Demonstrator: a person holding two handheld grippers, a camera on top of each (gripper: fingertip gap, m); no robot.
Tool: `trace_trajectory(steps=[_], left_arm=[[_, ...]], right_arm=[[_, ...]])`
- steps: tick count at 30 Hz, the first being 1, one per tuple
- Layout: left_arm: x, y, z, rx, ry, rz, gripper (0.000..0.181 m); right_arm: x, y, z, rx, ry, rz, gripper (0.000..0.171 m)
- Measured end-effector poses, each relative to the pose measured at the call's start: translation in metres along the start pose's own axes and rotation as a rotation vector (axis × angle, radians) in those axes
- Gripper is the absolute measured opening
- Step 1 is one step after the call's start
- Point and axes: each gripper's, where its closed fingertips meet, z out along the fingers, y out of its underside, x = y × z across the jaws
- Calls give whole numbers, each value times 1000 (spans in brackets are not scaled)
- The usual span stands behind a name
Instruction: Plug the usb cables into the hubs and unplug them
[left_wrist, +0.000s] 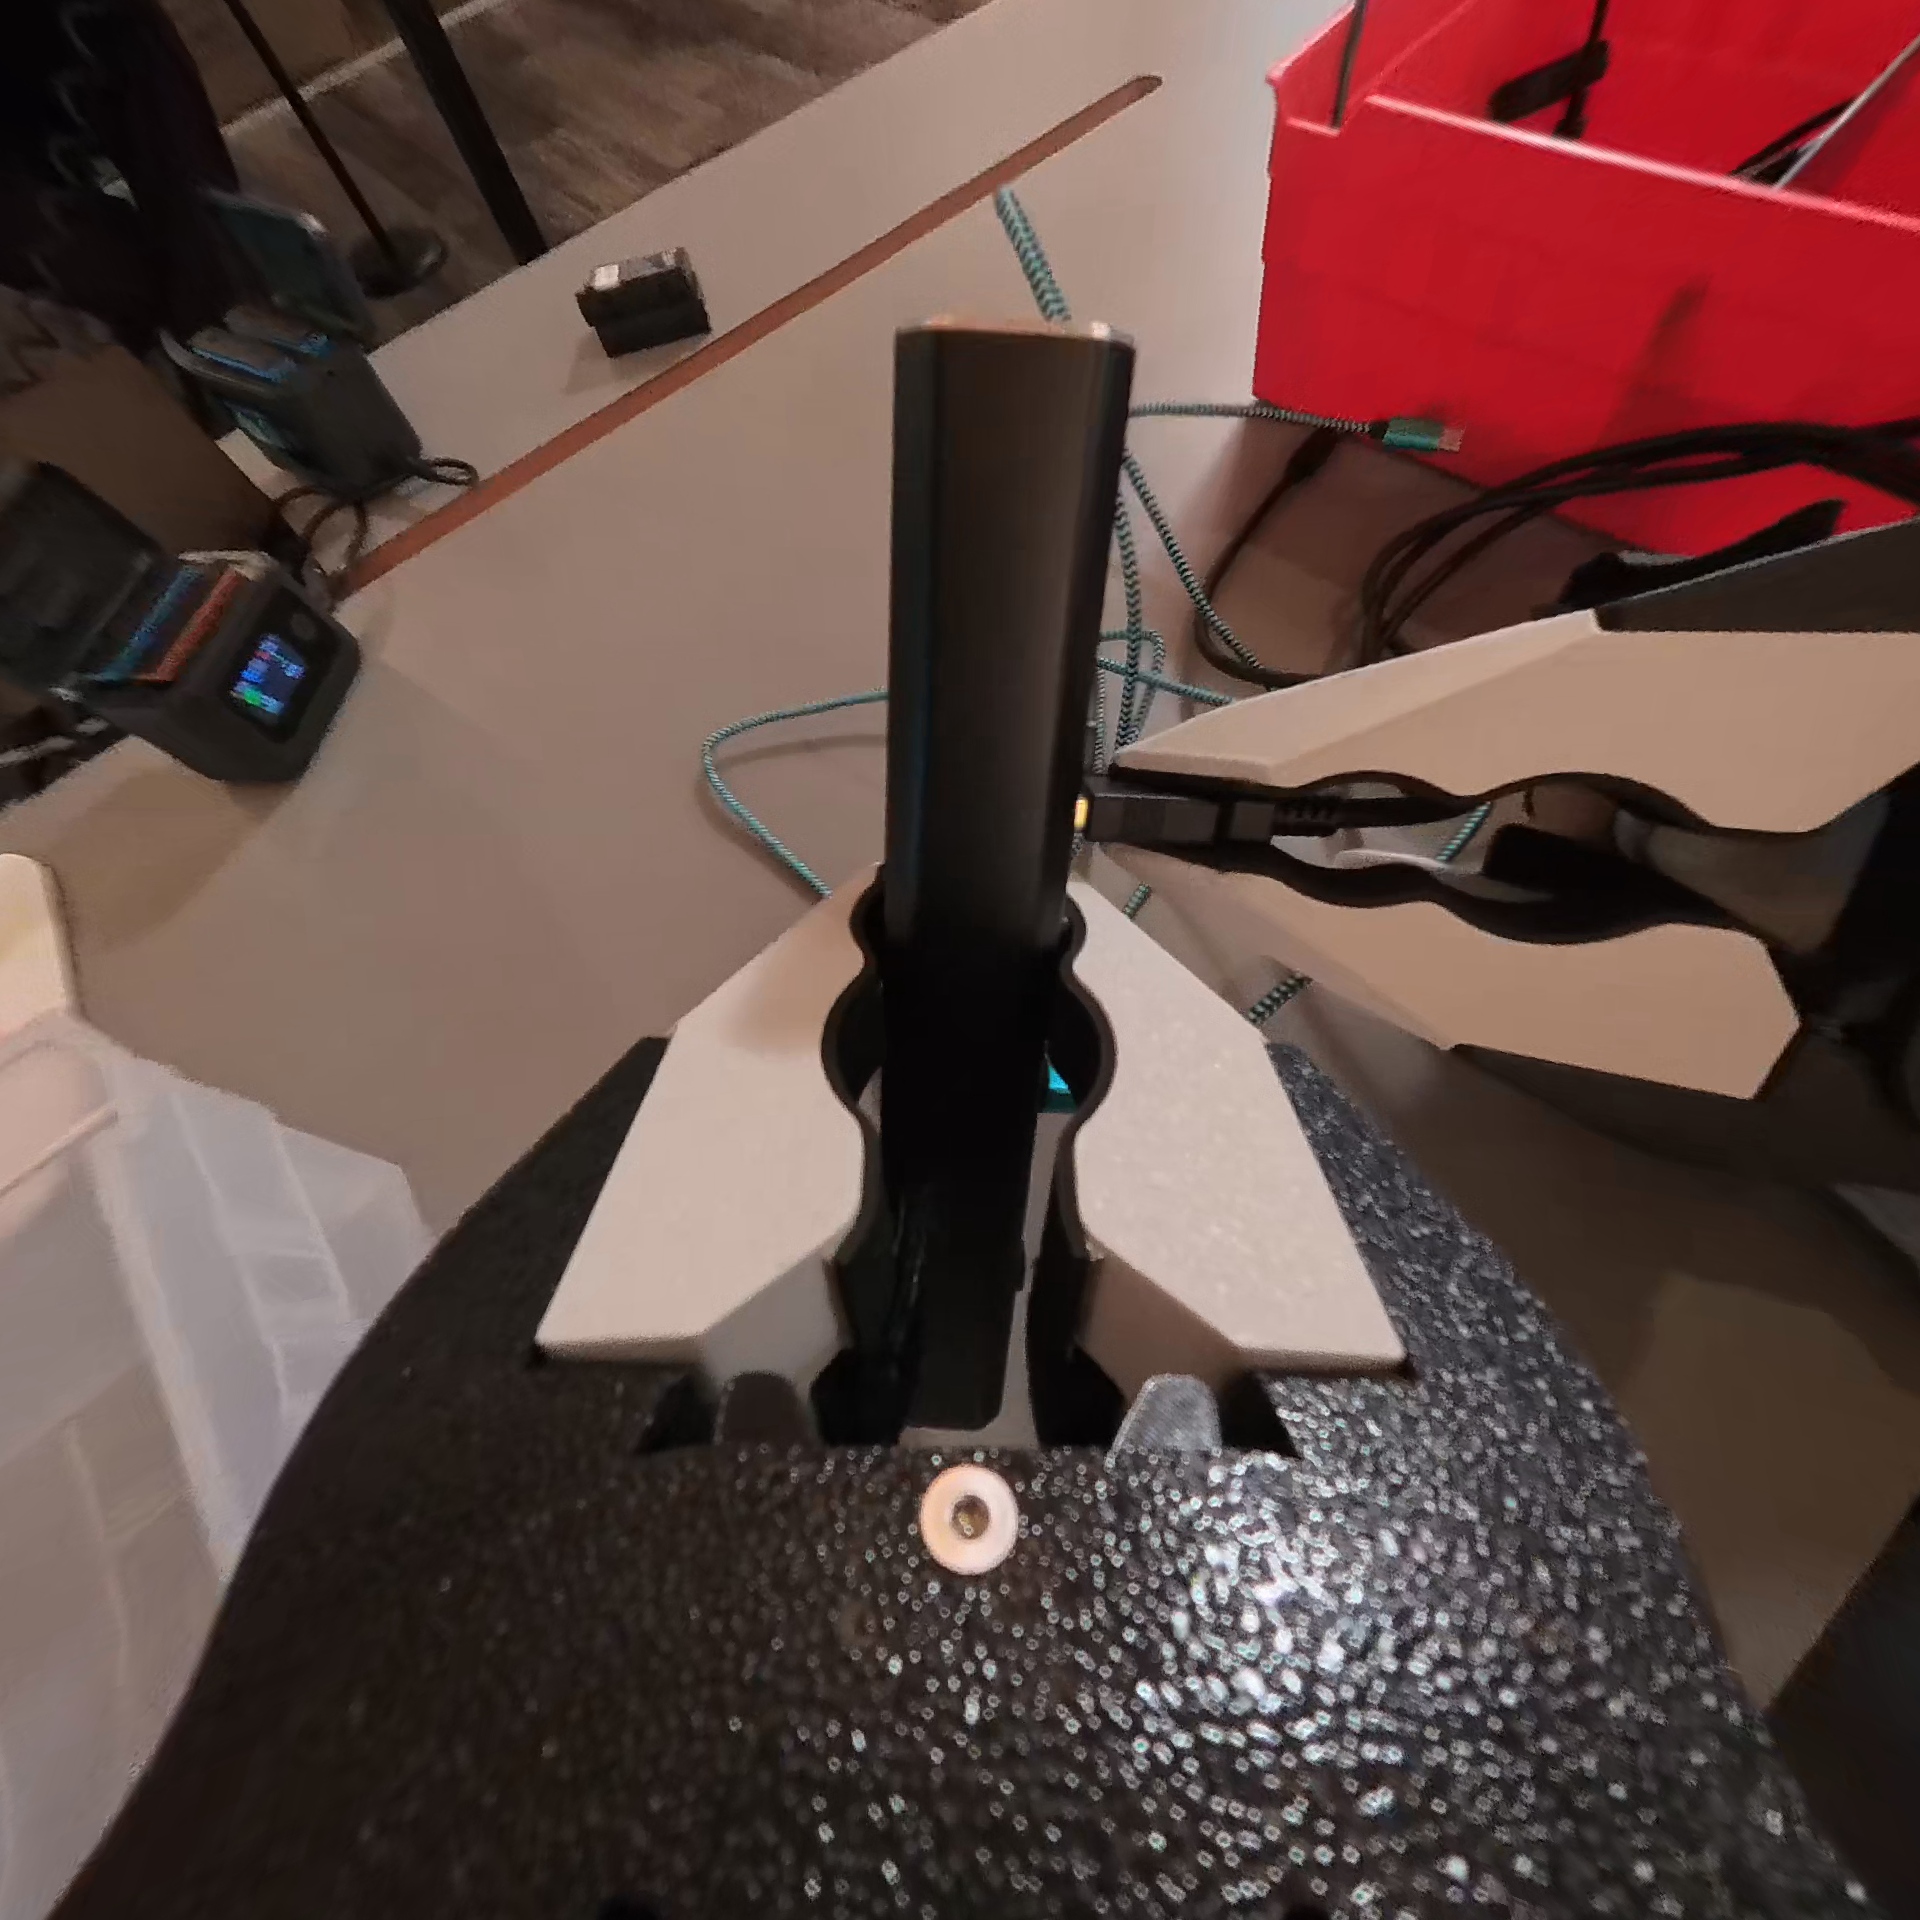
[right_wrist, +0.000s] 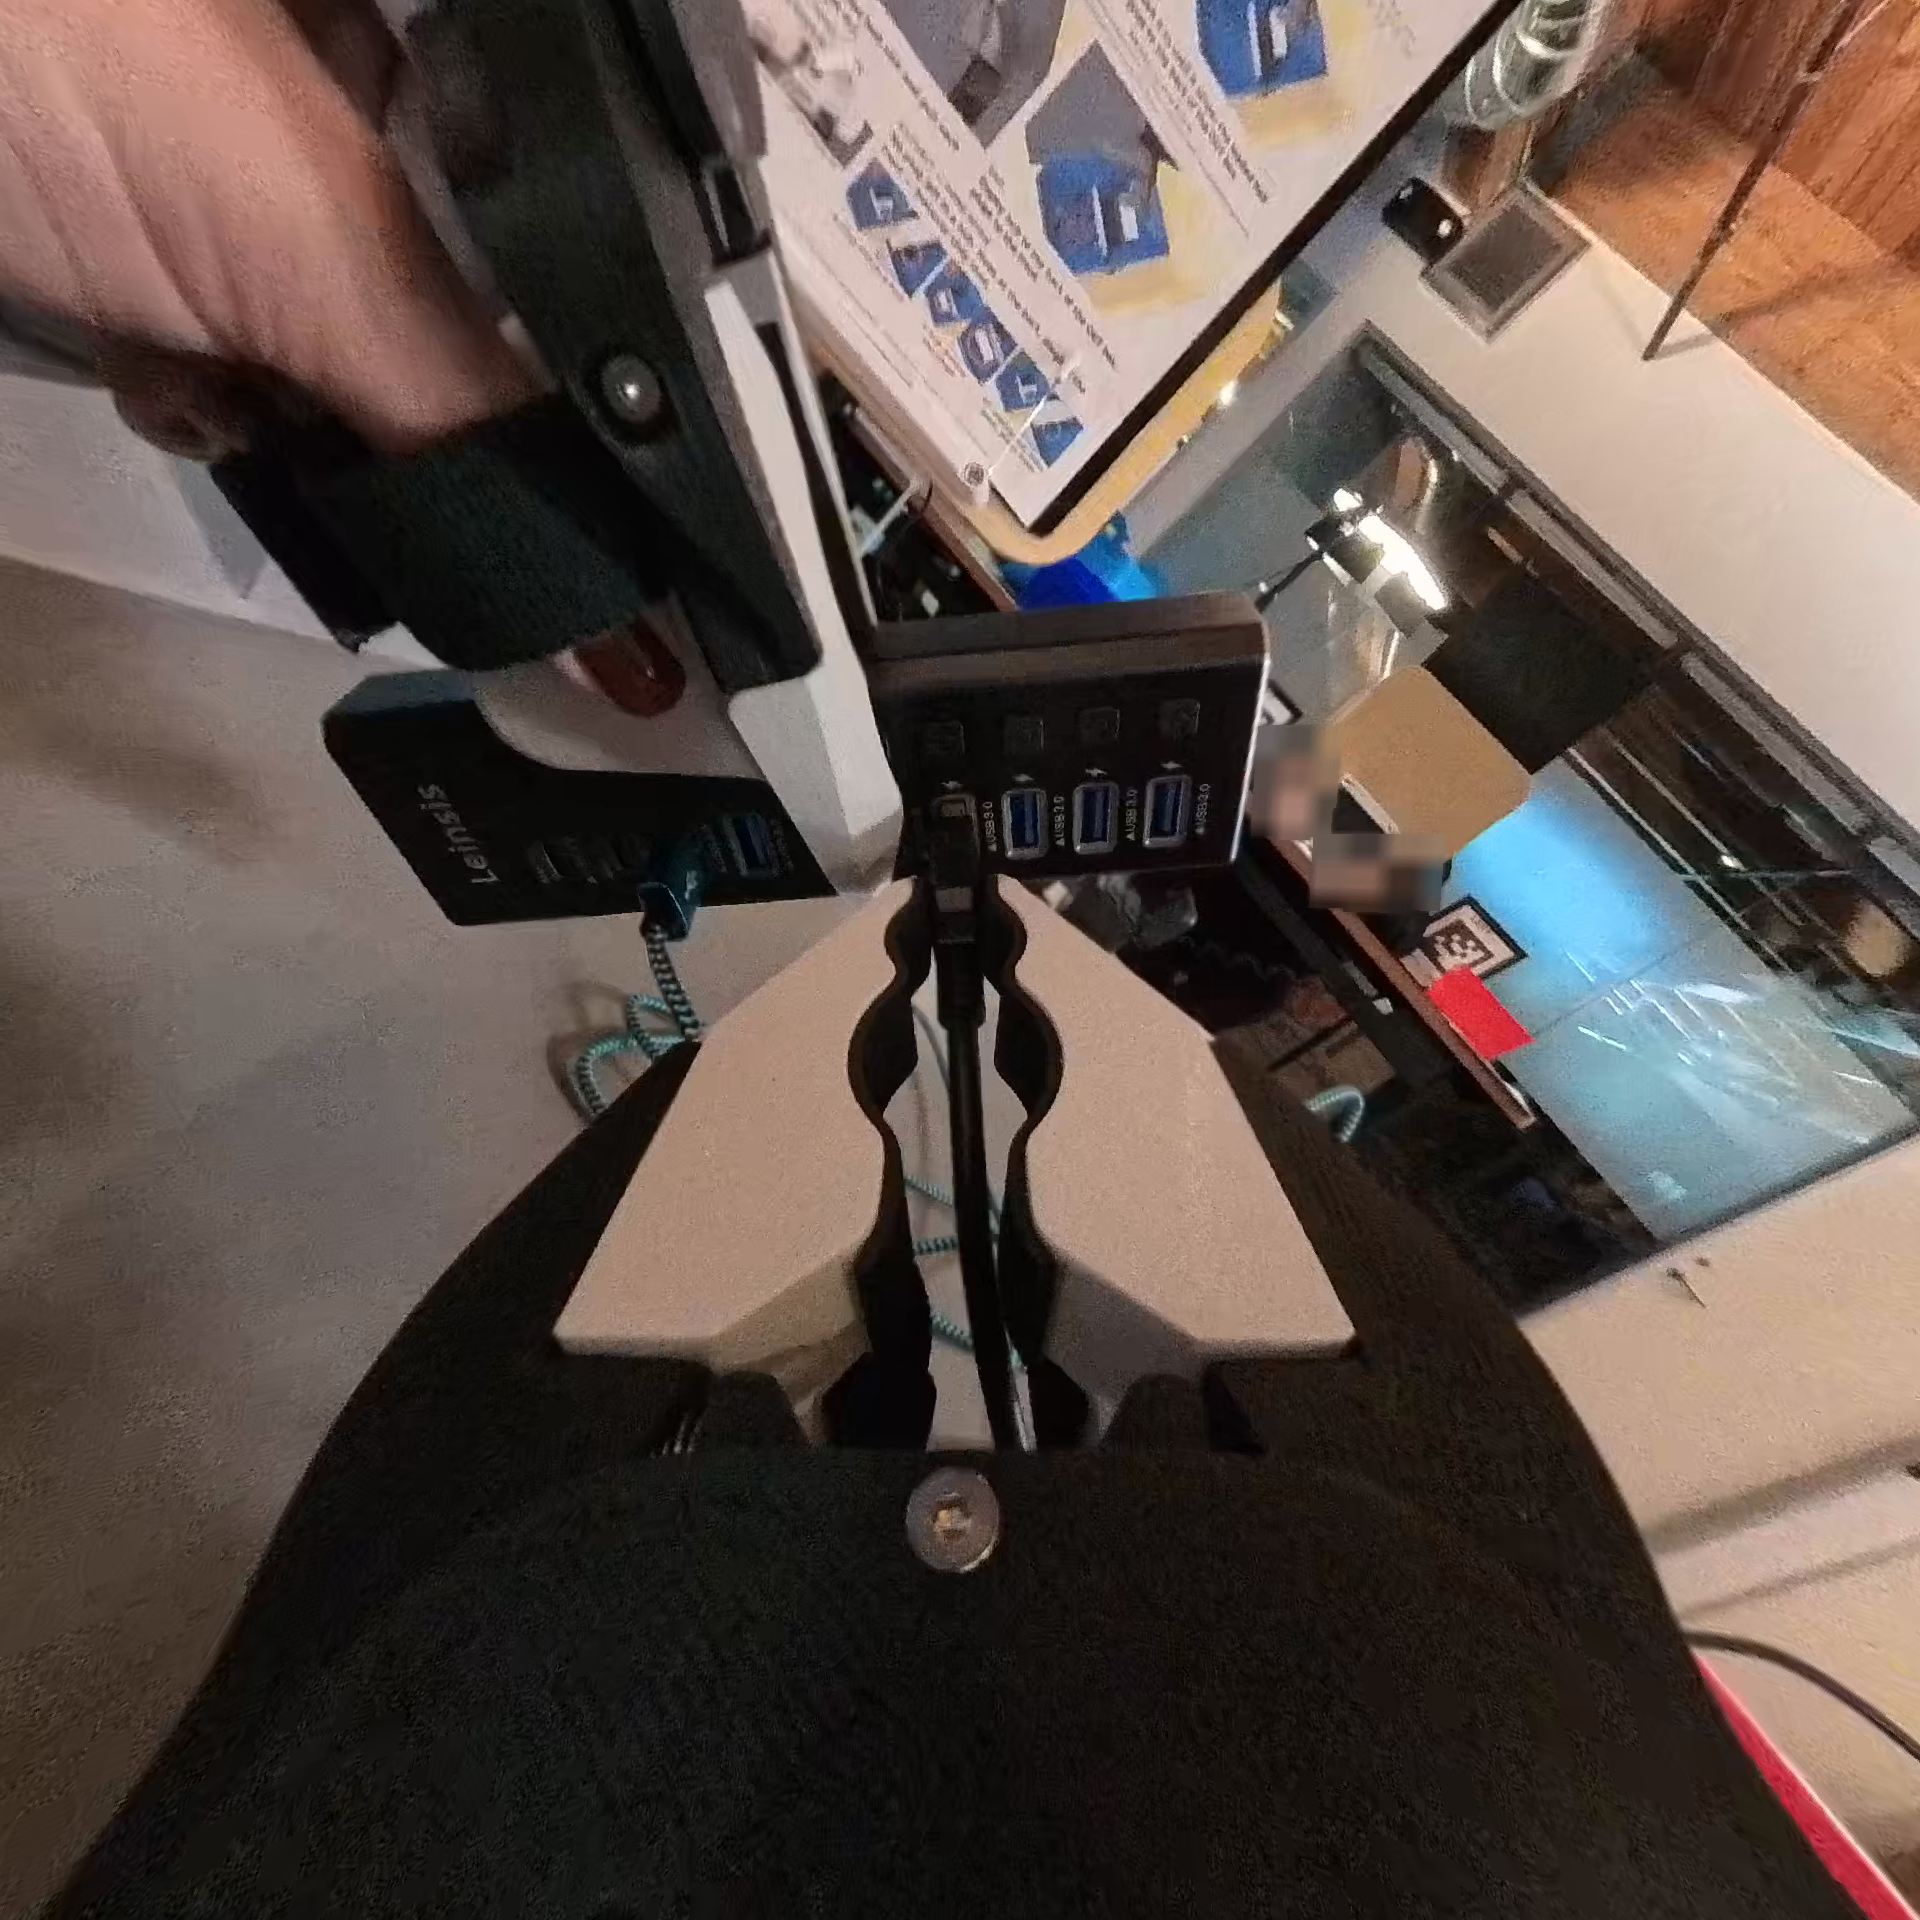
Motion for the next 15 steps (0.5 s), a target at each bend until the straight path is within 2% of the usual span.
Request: trace_trajectory(steps=[1,3,5,8,12,14,15], left_arm=[[0,-1,-5,-1,-22,31,25],[-10,-2,-6,-18,-86,27,24],[-60,14,-15,-102,-266,7,24],[-60,2,-29,41,-92,-179,24],[-46,-3,-31,63,-67,-152,24],[-47,0,-30,76,-79,-160,24],[-50,3,-30,75,-107,-156,24]], right_arm=[[0,-5,-2,22,2,12,7],[0,-8,-5,24,29,-1,7],[0,-20,-19,73,49,16,7],[-7,-13,-23,45,37,-2,7],[-18,39,0,-210,-78,122,7],[-25,44,4,-230,-121,139,10],[-26,42,3,-218,-129,153,18]])
